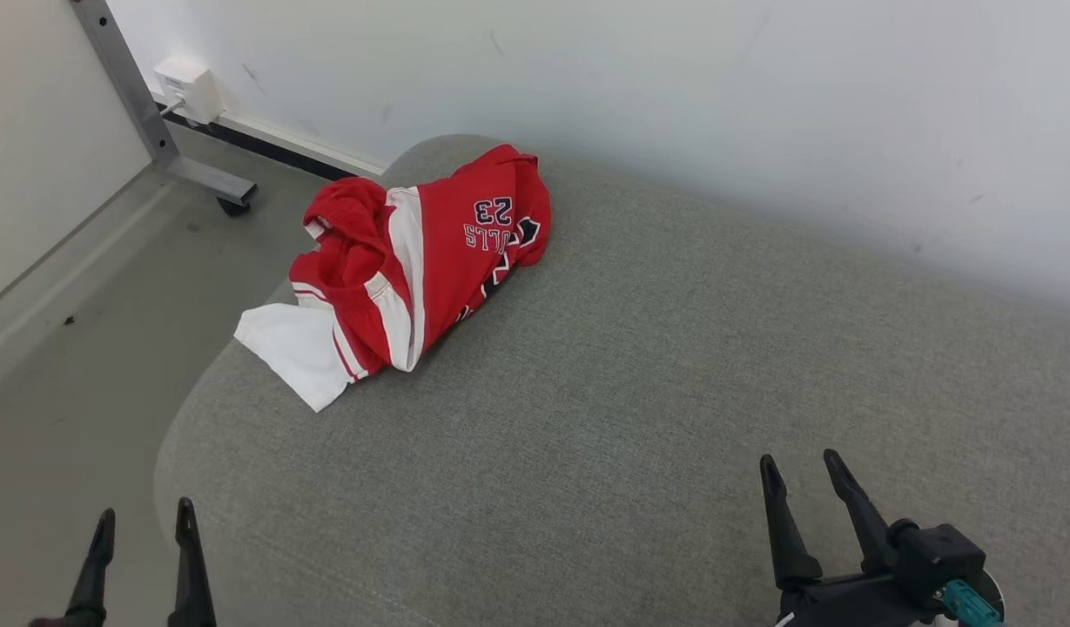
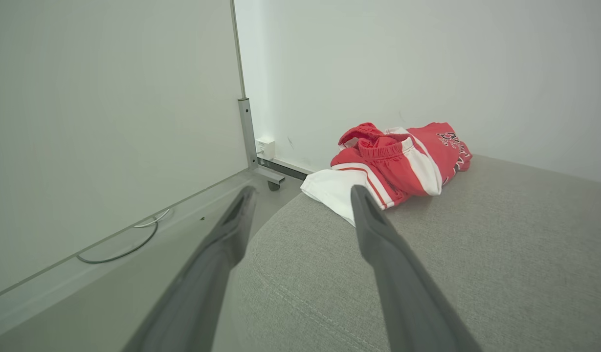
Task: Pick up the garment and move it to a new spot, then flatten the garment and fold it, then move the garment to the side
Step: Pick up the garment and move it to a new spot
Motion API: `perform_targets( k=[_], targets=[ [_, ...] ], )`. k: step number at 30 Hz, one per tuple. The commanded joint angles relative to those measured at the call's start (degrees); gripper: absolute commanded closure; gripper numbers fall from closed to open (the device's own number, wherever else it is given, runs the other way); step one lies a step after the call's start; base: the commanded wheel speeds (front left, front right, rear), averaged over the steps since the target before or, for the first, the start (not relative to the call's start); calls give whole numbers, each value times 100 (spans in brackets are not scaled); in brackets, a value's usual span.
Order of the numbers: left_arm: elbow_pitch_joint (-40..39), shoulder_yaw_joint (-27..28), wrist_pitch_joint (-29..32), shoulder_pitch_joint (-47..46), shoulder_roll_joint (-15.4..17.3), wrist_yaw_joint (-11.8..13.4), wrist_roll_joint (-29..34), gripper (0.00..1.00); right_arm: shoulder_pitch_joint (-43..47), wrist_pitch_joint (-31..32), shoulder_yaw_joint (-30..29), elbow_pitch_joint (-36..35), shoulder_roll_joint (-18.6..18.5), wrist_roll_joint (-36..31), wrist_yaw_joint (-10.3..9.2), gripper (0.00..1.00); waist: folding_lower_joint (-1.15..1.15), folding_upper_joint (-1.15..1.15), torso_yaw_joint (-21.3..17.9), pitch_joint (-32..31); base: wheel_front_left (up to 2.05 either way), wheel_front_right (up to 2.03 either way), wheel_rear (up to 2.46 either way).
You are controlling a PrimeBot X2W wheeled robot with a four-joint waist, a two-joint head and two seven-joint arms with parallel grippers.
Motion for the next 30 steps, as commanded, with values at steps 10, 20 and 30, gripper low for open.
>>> perform_targets(
  k=[10,20,30],
  targets=[
    [204,76,7,-1345,344,-144,-246,0,-236,169,-192,-324,-21,-389,-12,0,-1,0,-689,671,0,0,0],
    [828,210,166,-3353,916,-284,-589,0,-649,267,-616,-925,-104,-719,-12,0,-1,0,-1685,1813,0,0,0],
    [1809,342,601,-4383,1543,-341,-789,0,-770,189,-874,-1117,-69,-796,-12,0,-1,0,-2277,2271,0,0,0]
  ],
)
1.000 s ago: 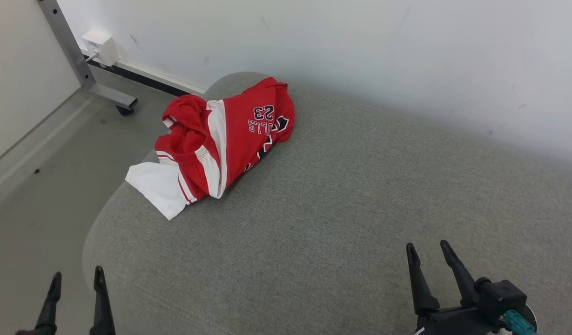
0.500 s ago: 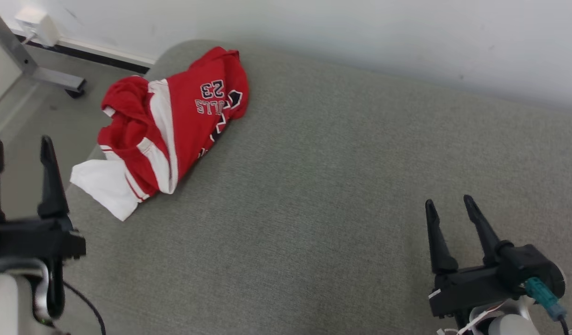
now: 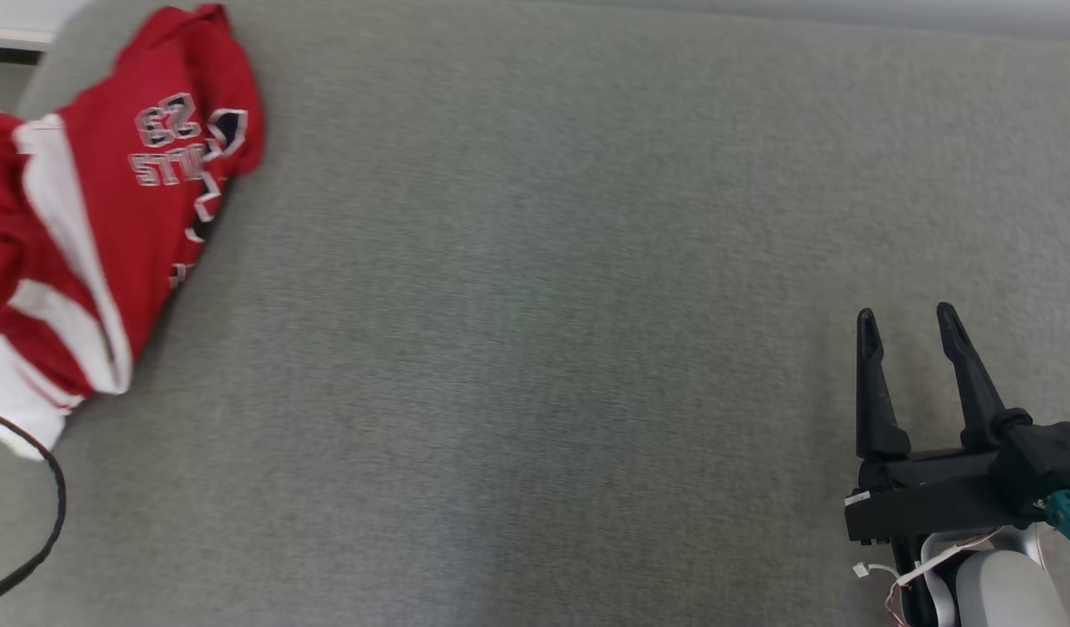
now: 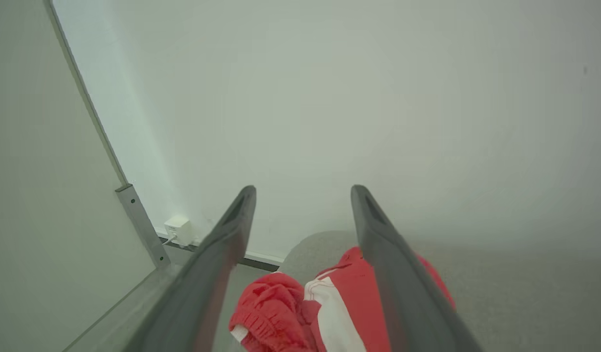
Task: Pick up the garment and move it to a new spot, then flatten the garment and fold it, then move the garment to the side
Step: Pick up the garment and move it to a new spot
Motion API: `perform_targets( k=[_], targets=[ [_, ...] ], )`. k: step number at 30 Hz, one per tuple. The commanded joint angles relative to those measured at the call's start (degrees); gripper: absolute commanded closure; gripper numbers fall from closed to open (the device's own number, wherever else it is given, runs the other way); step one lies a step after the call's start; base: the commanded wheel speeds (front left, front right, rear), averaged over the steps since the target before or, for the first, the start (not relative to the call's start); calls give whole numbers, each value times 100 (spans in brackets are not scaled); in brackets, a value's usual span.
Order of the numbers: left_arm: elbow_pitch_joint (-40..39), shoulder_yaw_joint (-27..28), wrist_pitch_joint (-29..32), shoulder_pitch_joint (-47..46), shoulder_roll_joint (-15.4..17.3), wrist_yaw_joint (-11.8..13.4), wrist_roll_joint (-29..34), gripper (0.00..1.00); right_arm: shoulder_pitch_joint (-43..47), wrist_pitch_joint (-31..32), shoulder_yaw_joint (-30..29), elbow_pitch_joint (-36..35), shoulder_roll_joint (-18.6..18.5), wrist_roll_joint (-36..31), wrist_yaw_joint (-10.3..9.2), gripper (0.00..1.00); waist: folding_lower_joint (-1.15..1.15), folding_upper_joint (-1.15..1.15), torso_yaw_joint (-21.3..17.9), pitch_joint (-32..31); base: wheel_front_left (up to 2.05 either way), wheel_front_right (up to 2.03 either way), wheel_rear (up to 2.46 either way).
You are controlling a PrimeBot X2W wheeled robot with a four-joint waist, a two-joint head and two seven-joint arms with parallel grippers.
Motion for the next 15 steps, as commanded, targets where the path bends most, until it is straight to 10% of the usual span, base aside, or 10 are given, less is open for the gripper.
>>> perform_targets(
  k=[1,15],
  targets=[
    [136,-14,94,-88,51,-16,7,0,-37,-46,-15,-15,10,-31,-12,0,-1,-1,-521,498,0,0,0],
    [2242,-209,1561,-298,245,-54,-346,0,-68,-41,-17,-27,45,-82,-12,0,-1,-1,-688,412,0,0,0]
  ],
)
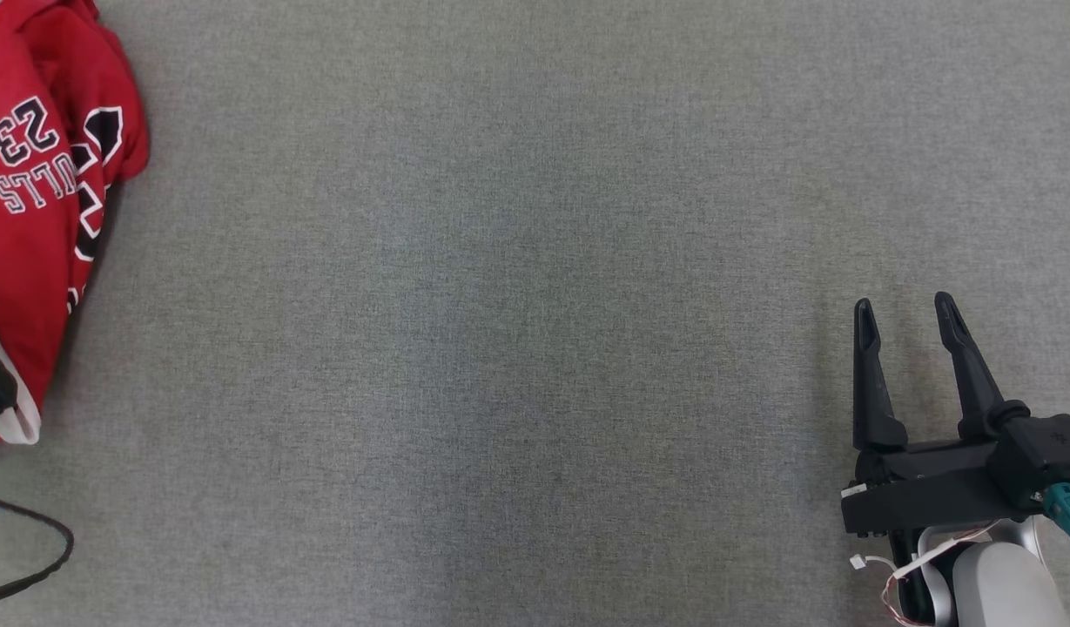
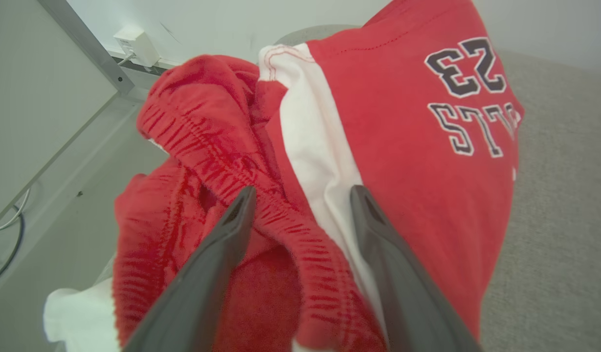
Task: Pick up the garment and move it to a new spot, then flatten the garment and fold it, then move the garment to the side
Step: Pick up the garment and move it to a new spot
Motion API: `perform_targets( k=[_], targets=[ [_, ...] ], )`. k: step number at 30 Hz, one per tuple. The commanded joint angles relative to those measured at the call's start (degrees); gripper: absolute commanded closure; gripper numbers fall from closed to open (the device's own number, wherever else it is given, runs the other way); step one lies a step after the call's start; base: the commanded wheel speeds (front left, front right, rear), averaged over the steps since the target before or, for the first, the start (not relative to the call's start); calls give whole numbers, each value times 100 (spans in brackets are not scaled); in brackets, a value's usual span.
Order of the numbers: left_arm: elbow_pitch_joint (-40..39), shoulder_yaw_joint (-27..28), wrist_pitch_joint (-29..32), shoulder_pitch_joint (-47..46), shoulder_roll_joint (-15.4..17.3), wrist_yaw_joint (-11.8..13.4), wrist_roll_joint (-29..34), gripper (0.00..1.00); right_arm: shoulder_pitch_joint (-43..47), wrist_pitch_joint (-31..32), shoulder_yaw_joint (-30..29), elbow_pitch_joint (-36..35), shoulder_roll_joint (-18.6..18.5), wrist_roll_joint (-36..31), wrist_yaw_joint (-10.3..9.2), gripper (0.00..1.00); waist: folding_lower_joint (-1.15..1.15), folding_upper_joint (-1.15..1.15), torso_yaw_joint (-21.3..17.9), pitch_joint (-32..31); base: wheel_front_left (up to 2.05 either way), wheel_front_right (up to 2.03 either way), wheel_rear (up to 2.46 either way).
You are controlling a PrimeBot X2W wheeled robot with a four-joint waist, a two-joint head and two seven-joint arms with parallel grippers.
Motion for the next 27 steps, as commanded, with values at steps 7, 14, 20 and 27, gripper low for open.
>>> perform_targets(
  k=[7,14,20,27],
  targets=[
    [596,-10,727,-22,-38,92,-194,18,52,-14,45,8,16,-25,-12,0,-1,-1,-68,-105,0,0,0],
    [463,-60,304,-119,39,86,-150,100,69,-43,25,85,23,30,-12,0,-1,-1,-118,-209,0,0,0],
    [-26,-110,-809,-337,180,138,87,100,89,-152,26,256,29,72,-12,0,-1,-1,-112,-480,0,0,0],
    [-826,-334,-1217,-660,233,140,282,100,100,-291,107,526,30,281,-12,0,-1,-1,-196,-799,0,0,0]
  ],
)
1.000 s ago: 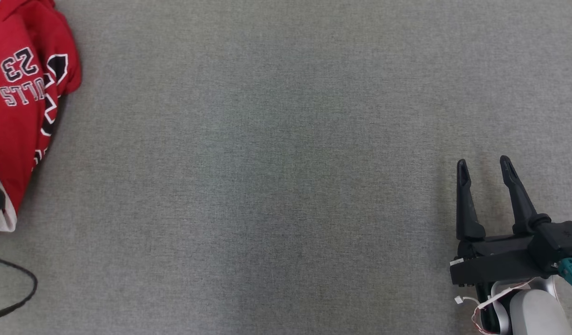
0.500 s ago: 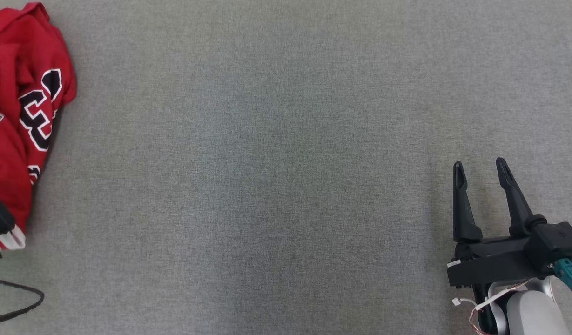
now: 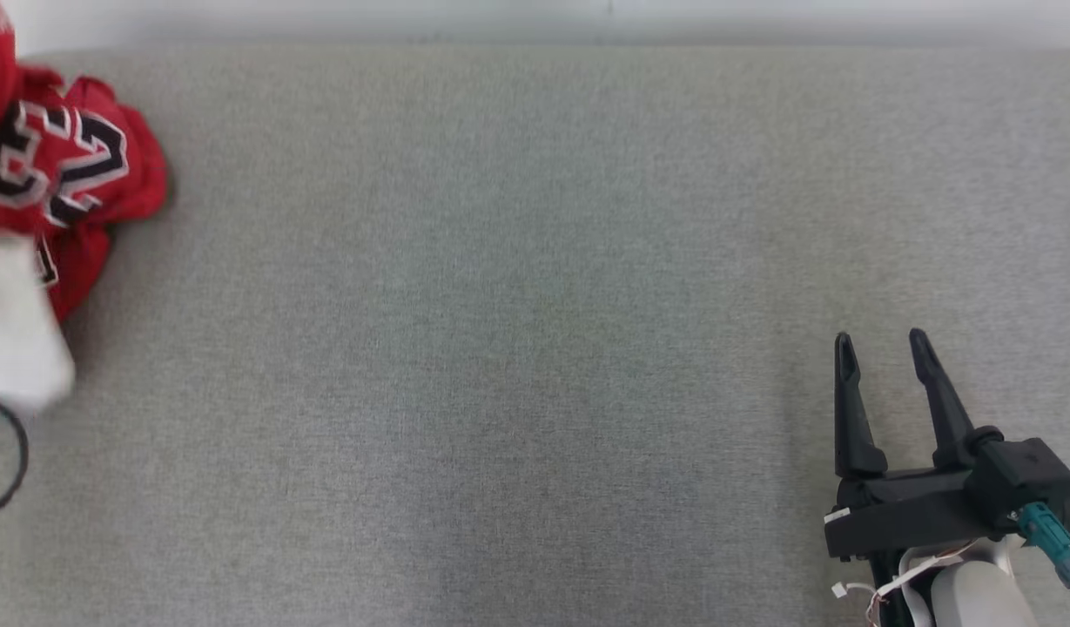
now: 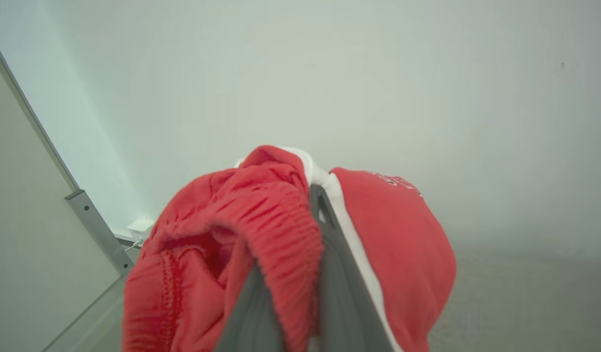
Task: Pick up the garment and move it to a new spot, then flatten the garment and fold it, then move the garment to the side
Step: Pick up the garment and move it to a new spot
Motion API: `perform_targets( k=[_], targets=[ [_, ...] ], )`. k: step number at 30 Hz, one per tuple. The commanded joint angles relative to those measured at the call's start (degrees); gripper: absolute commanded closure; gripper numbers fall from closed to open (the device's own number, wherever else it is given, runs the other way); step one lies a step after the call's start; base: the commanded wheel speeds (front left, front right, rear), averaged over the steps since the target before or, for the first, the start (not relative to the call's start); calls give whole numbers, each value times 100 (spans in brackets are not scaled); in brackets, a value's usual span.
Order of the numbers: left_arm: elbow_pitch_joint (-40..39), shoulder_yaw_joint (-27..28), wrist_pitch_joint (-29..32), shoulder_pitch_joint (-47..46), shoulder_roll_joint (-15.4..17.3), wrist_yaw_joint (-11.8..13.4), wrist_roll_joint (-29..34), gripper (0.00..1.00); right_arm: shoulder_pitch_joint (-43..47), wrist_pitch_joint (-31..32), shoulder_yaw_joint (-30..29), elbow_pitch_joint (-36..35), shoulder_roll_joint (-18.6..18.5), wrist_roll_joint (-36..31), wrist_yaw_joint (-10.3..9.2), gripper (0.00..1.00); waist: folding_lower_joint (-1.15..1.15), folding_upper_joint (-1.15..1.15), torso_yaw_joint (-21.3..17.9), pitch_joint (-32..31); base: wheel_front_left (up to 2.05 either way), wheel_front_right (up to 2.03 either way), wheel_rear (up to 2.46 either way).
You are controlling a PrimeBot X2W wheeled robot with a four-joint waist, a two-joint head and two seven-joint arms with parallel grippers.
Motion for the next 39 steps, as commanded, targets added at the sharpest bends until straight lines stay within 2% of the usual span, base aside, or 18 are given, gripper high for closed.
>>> perform_targets(
  k=[1,3,9,13,18,25,30,39],
  targets=[
    [-117,-21,-50,-110,16,-21,43,100,25,-30,13,23,7,36,-12,0,1,0,-90,-149,0,0,0],
    [-485,-161,42,-244,16,-33,114,100,39,-67,46,128,8,128,-12,0,1,0,-172,-224,0,0,0],
    [-1648,-632,498,-663,-245,-48,236,100,46,-154,126,385,7,374,-12,0,1,0,-552,-370,0,0,0],
    [-2243,-1036,838,-951,-524,-72,319,100,24,-154,130,450,5,529,-12,0,1,0,-877,-435,0,0,0],
    [-2597,-1523,1111,-1290,-966,-114,255,100,83,-149,155,428,8,684,-12,0,1,0,-1265,-471,0,0,0],
    [-2434,-1990,1074,-1267,-1602,-147,20,100,131,-150,158,423,8,751,-12,0,1,0,-1627,-485,0,0,0],
    [-2128,-2160,864,-734,-1830,-142,-112,100,169,-150,128,394,7,731,-12,0,1,0,-1715,-474,0,0,0],
    [-1326,-2333,331,985,-2043,-31,-342,100,144,-150,147,392,5,617,-12,0,1,0,-1625,-375,0,0,0]
  ],
)
